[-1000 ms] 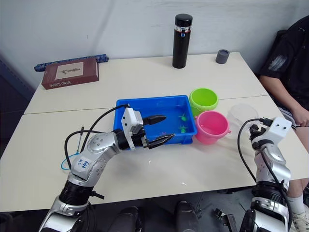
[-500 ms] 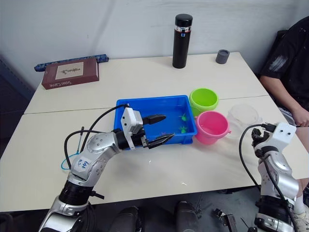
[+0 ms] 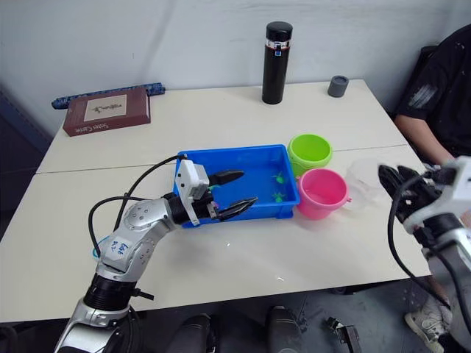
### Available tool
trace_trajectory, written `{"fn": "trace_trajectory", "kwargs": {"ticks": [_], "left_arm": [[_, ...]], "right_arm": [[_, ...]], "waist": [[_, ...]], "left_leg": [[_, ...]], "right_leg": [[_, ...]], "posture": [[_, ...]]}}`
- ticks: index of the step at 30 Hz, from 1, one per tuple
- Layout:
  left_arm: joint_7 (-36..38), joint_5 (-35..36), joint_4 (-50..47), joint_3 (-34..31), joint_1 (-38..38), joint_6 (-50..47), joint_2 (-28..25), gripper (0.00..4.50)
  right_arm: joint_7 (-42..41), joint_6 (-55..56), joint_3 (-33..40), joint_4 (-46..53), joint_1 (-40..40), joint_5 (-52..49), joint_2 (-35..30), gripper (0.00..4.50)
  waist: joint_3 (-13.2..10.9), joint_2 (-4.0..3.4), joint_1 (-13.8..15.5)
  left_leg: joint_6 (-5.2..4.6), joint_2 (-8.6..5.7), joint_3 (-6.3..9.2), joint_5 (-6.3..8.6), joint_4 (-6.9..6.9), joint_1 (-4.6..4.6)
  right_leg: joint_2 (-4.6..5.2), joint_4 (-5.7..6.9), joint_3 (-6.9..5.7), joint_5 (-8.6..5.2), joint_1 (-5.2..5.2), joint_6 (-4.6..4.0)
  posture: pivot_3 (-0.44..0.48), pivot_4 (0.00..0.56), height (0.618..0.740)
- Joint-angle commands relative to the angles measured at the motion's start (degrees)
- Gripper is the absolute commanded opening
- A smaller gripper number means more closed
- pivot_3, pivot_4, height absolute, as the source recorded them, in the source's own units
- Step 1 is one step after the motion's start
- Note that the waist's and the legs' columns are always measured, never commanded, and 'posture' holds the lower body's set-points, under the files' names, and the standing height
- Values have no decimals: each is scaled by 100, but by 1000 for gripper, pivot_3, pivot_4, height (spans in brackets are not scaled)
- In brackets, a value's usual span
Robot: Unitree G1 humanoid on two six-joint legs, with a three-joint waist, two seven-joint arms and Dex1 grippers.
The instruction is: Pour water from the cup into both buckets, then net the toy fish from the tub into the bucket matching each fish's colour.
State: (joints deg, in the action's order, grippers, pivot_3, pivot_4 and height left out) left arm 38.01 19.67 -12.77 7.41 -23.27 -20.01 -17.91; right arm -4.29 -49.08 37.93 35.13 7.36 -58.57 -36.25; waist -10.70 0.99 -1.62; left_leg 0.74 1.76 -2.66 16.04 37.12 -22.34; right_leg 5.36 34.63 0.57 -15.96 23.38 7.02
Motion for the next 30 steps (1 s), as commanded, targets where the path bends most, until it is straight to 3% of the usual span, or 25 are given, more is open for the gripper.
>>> {"fn": "trace_trajectory", "kwargs": {"ticks": [1, 4, 5, 10, 14, 22, 30], "left_arm": [[-131, -5, -229, -188, 199, -20, -87, 3822], [-271, -54, -314, -290, 418, 1, -156, 3822], [-340, -56, -364, -371, 534, -8, -184, 3822], [-683, -38, -620, -734, 968, -62, -254, 3822], [-1590, -114, -610, -1751, 1498, -60, -191, 3822], [-2778, -269, -280, -3014, 1715, -369, -256, 3822], [-3095, -432, 150, -3084, 1818, -868, -321, 3822]], "right_arm": [[-9, -106, -556, 250, 603, -488, -213, 2748], [-190, -152, -1299, 123, 1103, -391, -242, 4252], [-334, -135, -1598, 36, 1264, -239, -267, 4453], [-908, 62, -2483, -375, 1800, 409, -313, 4453], [-1887, 361, -3351, -851, 2441, 972, -295, 4453], [-3014, 676, -3963, -1287, 3063, 1553, -188, 4453], [-3480, 797, -4163, -1558, 3286, 1946, -35, 4453]], "waist": [[0, 0, -1], [0, 1, 15], [0, 1, 21], [-1, 2, 80], [-1, 2, 60], [-1, 3, 138], [0, 5, 147]], "left_leg": [[0, 2, 1, 0, -3, 0], [0, 2, 9, 1, -4, -6], [0, 1, 13, 1, -5, -8], [-11, -4, 46, 8, 0, -26], [-17, -1, 37, 14, 2, -25], [-13, 0, 47, 17, 2, -27], [-5, 4, 49, 21, 0, -29]], "right_leg": [[0, 0, 0, 0, 2, -1], [-1, 2, -4, 0, 4, -1], [0, 2, -5, 0, 6, -1], [14, -9, -11, 1, 12, 1], [21, -18, -8, 4, 16, 8], [26, -11, -22, 2, 18, 3], [34, -15, -26, 2, 19, 2]], "posture": [[0, 150, 740], [0, 150, 740], [0, 150, 740], [0, 150, 740], [0, 150, 740], [0, 150, 740], [0, 150, 740]]}}
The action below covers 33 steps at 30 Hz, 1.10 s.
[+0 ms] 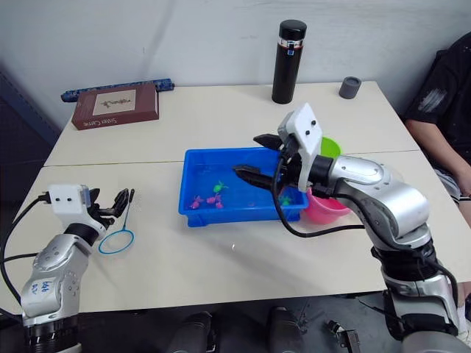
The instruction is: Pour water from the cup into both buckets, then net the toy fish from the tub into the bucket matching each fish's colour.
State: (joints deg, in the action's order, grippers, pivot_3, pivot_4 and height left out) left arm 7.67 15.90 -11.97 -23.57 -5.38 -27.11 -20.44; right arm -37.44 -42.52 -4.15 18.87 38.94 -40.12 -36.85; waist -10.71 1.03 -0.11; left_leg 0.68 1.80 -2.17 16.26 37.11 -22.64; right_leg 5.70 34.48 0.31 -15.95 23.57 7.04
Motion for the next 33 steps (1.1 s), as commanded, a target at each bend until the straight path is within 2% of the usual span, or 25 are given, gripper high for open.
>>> {"fn": "trace_trajectory", "kwargs": {"ticks": [1, 8, 29, 32, 33], "left_arm": [[-53, -60, 120, 27, 32, -209, -71, 3822], [-126, -85, 551, 160, -48, -815, -29, 3822], [-278, -459, 1568, 504, 30, -732, 33, 3822], [-264, -464, 1592, 538, 59, -767, 26, 3042], [-256, -463, 1593, 548, 64, -786, 22, 2568]], "right_arm": [[-207, 142, 32, 71, 127, 139, 34, 4453], [-301, 88, 82, 121, 54, 325, 117, 4453], [-54, -48, 262, 189, -9, 509, 214, 4453], [-28, -84, 290, 181, 3, 497, 210, 4500], [-25, -95, 296, 185, 6, 498, 210, 4500]], "waist": [[0, 0, -6], [0, 0, -23], [2, 0, -22], [2, -1, -21], [2, -1, -21]], "left_leg": [[0, 0, -1, 0, -1, 0], [4, 6, -2, 2, -3, 0], [4, 3, -7, 3, -10, 23], [4, 3, -7, 3, -11, 24], [4, 3, -7, 3, -11, 24]], "right_leg": [[3, 0, 0, 0, 1, 0], [6, 1, 0, -1, 6, -3], [62, 4, -4, -3, -7, -6], [63, 5, -3, -3, -7, -6], [64, 5, -3, -3, -7, -6]], "posture": [[0, 150, 740], [0, 150, 740], [0, 150, 740], [0, 150, 740], [0, 150, 740]]}}
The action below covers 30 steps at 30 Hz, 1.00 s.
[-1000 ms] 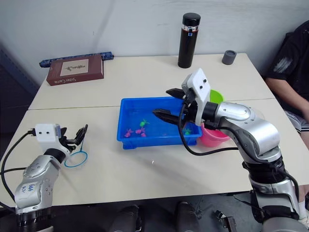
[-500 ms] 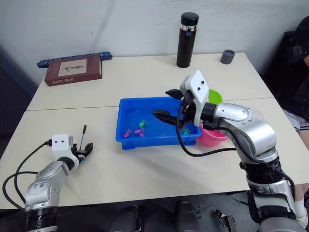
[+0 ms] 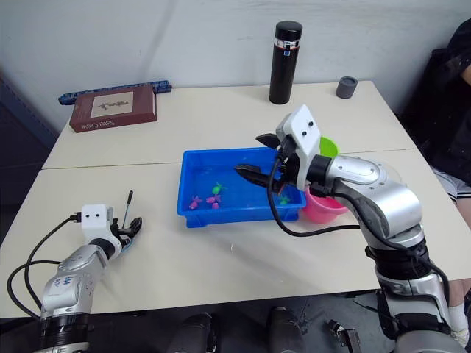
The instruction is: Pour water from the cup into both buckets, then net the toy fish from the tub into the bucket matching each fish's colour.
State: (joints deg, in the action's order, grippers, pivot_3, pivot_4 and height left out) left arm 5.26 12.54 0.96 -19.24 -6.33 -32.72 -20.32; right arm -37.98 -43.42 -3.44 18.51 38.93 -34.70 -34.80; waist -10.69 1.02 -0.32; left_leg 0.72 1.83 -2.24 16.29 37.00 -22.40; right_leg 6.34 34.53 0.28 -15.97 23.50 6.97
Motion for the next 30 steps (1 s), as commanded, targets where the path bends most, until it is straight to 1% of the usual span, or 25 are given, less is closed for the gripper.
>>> {"fn": "trace_trajectory", "kwargs": {"ticks": [1, 3, 5, 6, 13, 18, 22, 26, 30], "left_arm": [[-18, -131, 324, 120, 150, -215, 14, 2126], [-22, -130, 357, 125, 140, -211, 29, 1133], [-29, -140, 361, 135, 114, -227, 29, 286], [-29, -146, 358, 137, 113, -231, 29, 78], [72, -120, 362, 135, 114, -135, 19, 78], [60, -232, 269, 213, 10, -38, -53, 78], [144, -264, -239, 230, -381, 2, -304, 78], [403, -217, -518, 233, -862, -98, -712, 78], [632, -70, -692, 272, -1316, -271, -895, 78]], "right_arm": [[30, -12, 227, 214, 15, -38, 9, 4500], [38, -9, 216, 218, 21, -2, 9, 4500], [42, -15, 215, 208, 43, -2, 24, 4500], [47, -24, 219, 215, 49, -10, 30, 4500], [69, -11, 223, 193, 57, 15, 44, 4500], [108, 14, 241, 178, 63, 37, 60, 4500], [137, 31, 298, 162, 146, 37, 48, 4500], [110, 74, 356, 176, 218, 25, 65, 4500], [108, 63, 402, 192, 239, 2, 103, 4500]], "waist": [[0, 0, -1], [0, 0, 1], [0, 0, 2], [0, -1, 2], [1, -2, 2], [1, -2, 3], [0, 0, 25], [-1, 6, 10], [-1, 6, 2]], "left_leg": [[0, 0, 0, 0, 0, 0], [0, -2, 0, 0, -1, 0], [0, -4, 0, 0, -2, 0], [0, -4, -1, 0, -2, 0], [-1, -5, 0, 0, -3, 0], [-1, -5, 0, 0, -4, 0], [-2, -5, 3, -1, -3, -3], [-2, -6, 12, -1, 4, -43], [-1, -8, 10, 0, 1, -77]], "right_leg": [[1, 0, 0, 0, 0, 0], [4, -1, 0, 0, 0, 0], [5, -1, 0, 0, 0, 0], [6, -1, 0, 0, 0, 0], [9, -2, 0, 0, 0, 0], [10, -3, 0, 0, 0, -1], [11, -3, -4, 0, 1, -1], [12, -9, -14, 1, 26, 0], [7, -9, -16, 2, 56, 2]], "posture": [[0, 150, 740], [0, 150, 740], [0, 150, 740], [0, 150, 740], [0, 150, 740], [0, 150, 740], [0, 150, 740], [0, 150, 740], [0, 150, 740]]}}
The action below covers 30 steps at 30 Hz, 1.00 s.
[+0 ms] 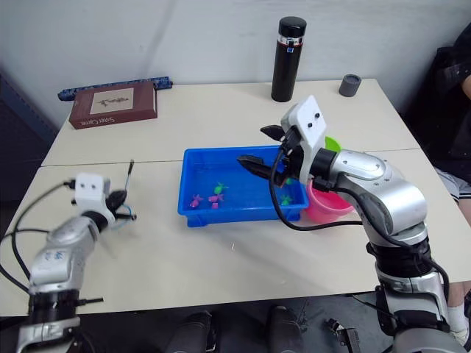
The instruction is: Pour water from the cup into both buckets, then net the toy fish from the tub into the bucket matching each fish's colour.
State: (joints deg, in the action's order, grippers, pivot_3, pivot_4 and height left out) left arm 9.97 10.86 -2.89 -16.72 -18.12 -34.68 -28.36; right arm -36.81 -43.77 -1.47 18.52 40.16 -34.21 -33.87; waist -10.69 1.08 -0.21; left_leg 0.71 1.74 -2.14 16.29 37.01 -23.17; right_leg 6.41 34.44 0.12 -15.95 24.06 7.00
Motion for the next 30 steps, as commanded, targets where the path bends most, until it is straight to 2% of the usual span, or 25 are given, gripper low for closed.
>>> {"fn": "trace_trajectory", "kwargs": {"ticks": [1, 4, 8, 11, 15, 20, 26, 30], "left_arm": [[307, 190, -387, 65, -287, -111, -119, 78], [545, 307, -494, 131, -492, -188, -161, 78], [1528, 772, -935, 625, -726, -280, -304, 78], [1680, 686, -905, 760, -771, -197, -366, 78], [2397, 827, -1126, 1149, -533, 260, -348, 78], [2916, 1080, -1093, 1260, -630, 541, -253, 78], [3778, 1285, -1306, 1702, -553, 654, -420, 78], [4103, 1250, -1384, 1900, -511, 799, -501, 78]], "right_arm": [[-10, 98, 216, 199, 114, -39, 11, 4500], [-6, 104, 234, 210, 111, -27, 13, 4500], [-42, 215, 342, 214, 121, 75, -125, 4500], [-78, 257, 347, 178, 133, 119, -143, 4500], [-203, 382, 365, 187, 85, 228, -277, 4500], [-330, 473, 340, 146, 73, 299, -348, 4500], [-818, 499, 230, 132, -26, 256, -583, 4500], [-1231, 531, 126, 49, -76, 266, -736, 4500]], "waist": [[0, 0, -12], [0, 0, -7], [0, 0, 1], [0, 0, 7], [0, 0, -18], [0, 1, -1], [0, 1, -2], [0, 1, -7]], "left_leg": [[0, 0, -4, 1, -1, -2], [2, -9, -19, 3, 4, -7], [1, -10, -44, 5, 10, -13], [-3, -7, -74, 8, 9, -12], [-3, -1, -80, 8, 11, -7], [0, 5, -79, 5, 18, -5], [-2, 2, -80, 4, 30, -5], [-3, 4, -80, 3, 31, -4]], "right_leg": [[-11, 8, 1, 1, 0, 2], [-38, 6, -5, 2, 0, 4], [-48, 0, -15, 3, 2, 5], [-50, 0, -15, 2, 2, 5], [-63, 8, -10, 3, 5, 5], [-73, 11, -7, 2, 10, 5], [-72, 19, 1, 3, 10, 5], [-77, 24, 1, 2, 10, 5]], "posture": [[0, 150, 740], [0, 150, 740], [0, 150, 740], [0, 150, 740], [0, 150, 740], [0, 150, 740], [0, 150, 740], [0, 150, 740]]}}
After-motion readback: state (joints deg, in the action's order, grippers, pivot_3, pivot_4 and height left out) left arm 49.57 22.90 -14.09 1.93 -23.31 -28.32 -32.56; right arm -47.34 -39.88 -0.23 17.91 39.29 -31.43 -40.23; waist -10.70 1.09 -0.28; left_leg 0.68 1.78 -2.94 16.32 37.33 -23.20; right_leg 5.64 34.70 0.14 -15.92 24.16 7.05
